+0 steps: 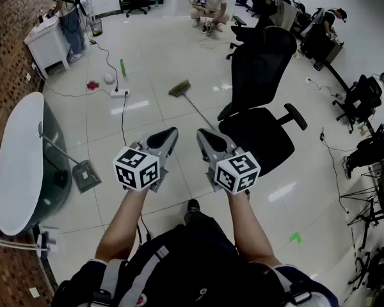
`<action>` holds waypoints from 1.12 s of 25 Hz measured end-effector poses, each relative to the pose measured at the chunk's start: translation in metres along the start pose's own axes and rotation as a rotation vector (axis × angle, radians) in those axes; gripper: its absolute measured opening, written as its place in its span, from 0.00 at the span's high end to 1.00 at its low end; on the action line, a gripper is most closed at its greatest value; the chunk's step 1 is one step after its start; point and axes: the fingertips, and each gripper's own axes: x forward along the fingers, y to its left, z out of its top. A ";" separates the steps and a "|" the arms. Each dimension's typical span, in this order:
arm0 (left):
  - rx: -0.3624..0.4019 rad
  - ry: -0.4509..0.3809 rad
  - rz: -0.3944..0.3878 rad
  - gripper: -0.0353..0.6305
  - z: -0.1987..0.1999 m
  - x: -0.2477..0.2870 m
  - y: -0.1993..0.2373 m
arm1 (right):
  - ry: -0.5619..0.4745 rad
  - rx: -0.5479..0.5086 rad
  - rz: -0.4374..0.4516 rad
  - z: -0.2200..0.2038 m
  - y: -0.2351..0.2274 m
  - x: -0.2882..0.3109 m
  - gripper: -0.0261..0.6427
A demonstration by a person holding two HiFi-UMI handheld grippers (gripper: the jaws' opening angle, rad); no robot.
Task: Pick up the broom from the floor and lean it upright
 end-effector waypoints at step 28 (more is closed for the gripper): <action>0.020 0.113 -0.022 0.95 0.030 0.210 0.216 | 0.024 0.080 0.009 0.011 -0.205 0.236 0.96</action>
